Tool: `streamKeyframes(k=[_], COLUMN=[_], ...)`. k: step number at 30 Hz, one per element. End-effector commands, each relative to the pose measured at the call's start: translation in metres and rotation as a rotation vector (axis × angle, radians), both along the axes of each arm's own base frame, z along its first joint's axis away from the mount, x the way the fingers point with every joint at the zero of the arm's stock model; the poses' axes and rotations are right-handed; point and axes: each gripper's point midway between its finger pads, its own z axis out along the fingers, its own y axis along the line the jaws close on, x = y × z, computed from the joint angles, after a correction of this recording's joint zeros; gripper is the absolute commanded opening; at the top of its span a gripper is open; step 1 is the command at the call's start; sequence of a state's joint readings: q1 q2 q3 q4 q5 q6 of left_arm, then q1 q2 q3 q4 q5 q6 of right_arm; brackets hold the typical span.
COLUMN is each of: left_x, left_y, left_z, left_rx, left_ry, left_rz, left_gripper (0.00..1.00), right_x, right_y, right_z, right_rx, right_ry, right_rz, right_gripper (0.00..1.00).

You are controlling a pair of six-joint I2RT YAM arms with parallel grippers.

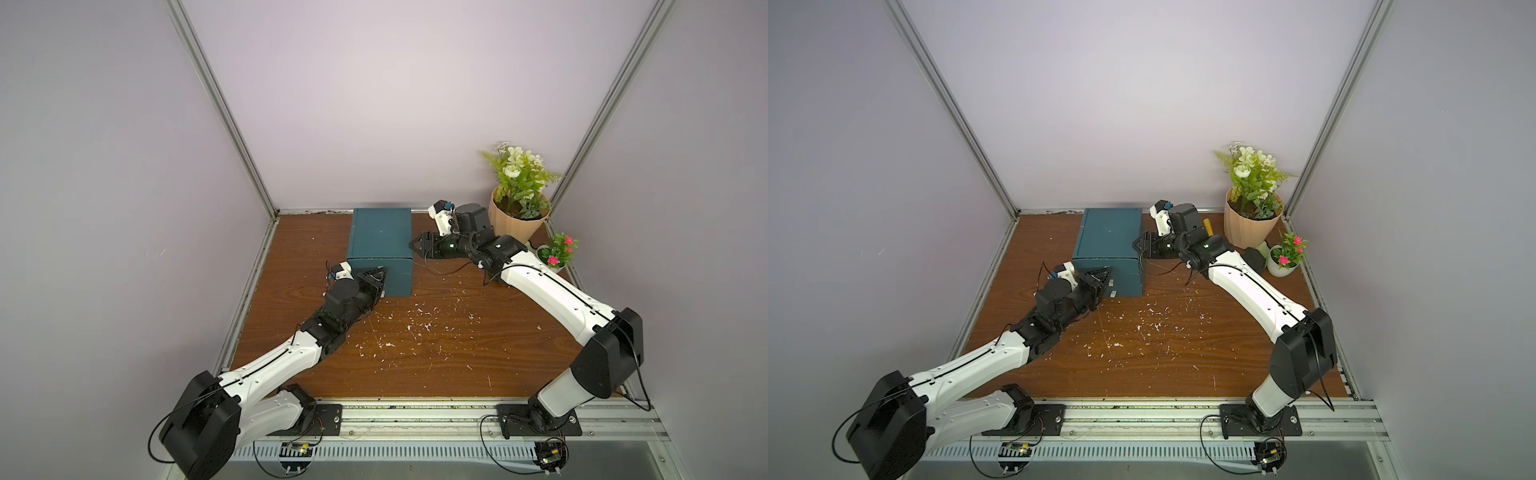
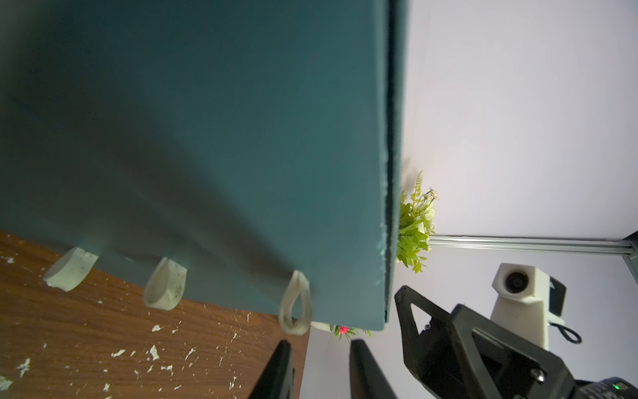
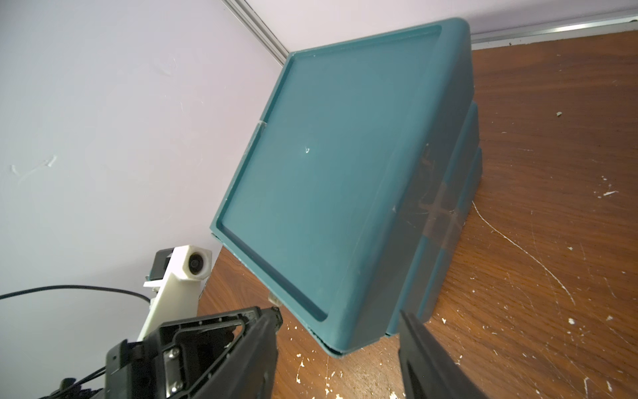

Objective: Take the keys out of the drawer
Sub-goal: Open the drawer in the storage box.

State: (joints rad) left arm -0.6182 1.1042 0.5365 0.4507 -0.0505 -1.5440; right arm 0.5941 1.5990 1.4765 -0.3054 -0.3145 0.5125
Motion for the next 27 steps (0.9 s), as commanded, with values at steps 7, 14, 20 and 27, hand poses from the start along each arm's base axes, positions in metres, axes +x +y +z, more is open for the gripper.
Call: streamKeyframes(k=[7,14,20,27], left_x=[-0.002,0.001,0.005,0.009], left_y=[0.003,0.007,0.004,0.002], left_z=[-0.005,0.000,0.001,-0.003], left_rx=[-0.003,0.005,-0.008,-0.011], left_ry=[0.002,-0.023,-0.037,-0.032], left_rz=[0.022,0.047,0.035,0.024], left_gripper=[0.25,0.26,0.24,0.20], right_x=[-0.005,-0.005,-0.005,-0.002], right_y=[0.000,-0.003,-0.003,-0.008], right_z=[0.022,0.021,0.022,0.018], right_rx=[0.031,0.030,0.036,0.014], right_ry=[-0.042,-0.031,-0.028,-0.024], right_rz=[0.024,0.009,-0.001,-0.027], right_gripper=[0.61,0.61,0.62,0.62])
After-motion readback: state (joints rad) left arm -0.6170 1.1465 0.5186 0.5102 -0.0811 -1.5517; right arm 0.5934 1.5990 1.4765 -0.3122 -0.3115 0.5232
